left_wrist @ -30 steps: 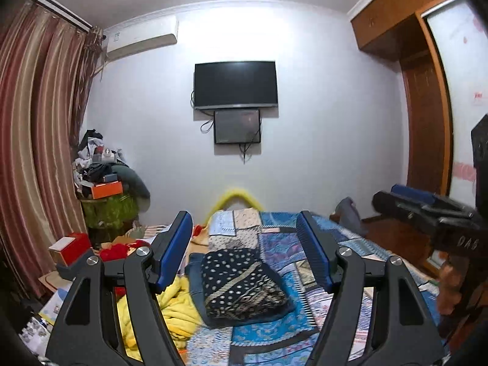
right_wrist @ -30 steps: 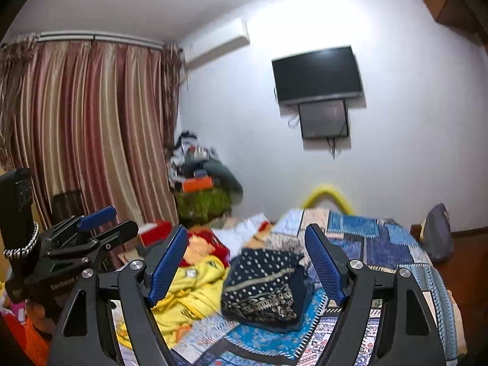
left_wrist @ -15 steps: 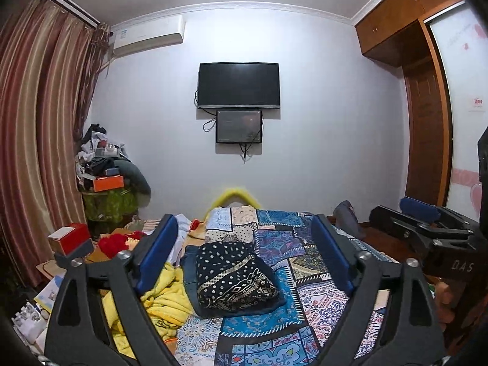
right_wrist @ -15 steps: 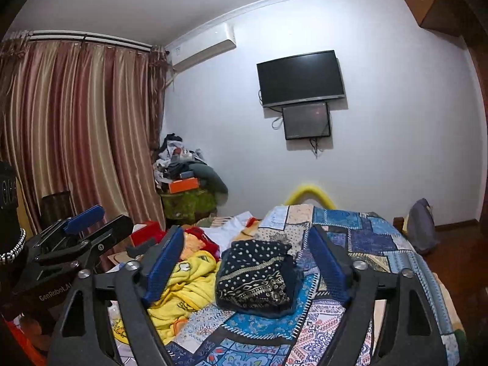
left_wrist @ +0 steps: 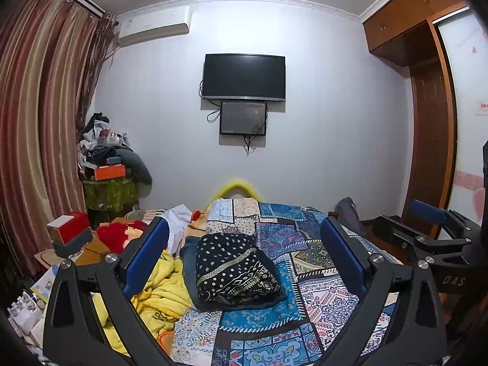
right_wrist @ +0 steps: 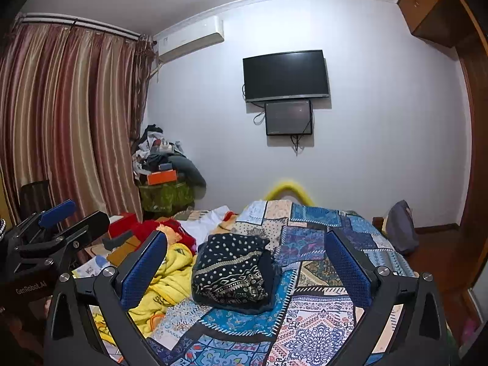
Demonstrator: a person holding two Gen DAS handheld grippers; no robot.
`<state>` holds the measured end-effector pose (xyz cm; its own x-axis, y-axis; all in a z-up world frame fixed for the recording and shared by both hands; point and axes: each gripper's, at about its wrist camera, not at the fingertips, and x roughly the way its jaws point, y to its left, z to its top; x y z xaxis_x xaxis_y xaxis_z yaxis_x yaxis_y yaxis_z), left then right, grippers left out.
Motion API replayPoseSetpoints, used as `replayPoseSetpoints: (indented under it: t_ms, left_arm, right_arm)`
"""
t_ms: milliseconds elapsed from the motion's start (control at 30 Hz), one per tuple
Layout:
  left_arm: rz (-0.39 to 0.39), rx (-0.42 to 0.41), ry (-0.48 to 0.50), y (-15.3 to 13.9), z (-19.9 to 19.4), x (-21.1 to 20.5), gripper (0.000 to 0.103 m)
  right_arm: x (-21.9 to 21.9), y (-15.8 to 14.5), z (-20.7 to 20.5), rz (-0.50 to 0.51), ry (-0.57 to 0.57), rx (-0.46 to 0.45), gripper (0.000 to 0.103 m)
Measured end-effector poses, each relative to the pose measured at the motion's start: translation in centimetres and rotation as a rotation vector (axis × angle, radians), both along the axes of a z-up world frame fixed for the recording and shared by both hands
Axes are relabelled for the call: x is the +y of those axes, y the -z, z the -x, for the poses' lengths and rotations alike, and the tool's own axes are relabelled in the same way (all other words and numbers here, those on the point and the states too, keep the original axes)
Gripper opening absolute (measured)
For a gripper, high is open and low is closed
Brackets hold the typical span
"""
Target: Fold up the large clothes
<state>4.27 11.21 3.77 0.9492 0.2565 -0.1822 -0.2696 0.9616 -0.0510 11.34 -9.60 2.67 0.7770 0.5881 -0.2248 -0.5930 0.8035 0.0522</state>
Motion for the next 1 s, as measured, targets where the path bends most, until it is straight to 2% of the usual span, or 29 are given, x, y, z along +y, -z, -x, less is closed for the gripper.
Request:
replayPoseSetpoints:
  t_ms: [433,1000]
  left_arm:
    - [-0.03,0.017,-0.01,0.5,-0.7,-0.2,0.1]
    - [-0.02,0.053,-0.021,1.5,-1.0,0.4,0.1]
  right_arm:
    - [0.3,0.2,-0.4,0.014,0.002,0.002,0.103]
    - [0.0,0.3,-0.5,0.003,0.014,0.002,0.103]
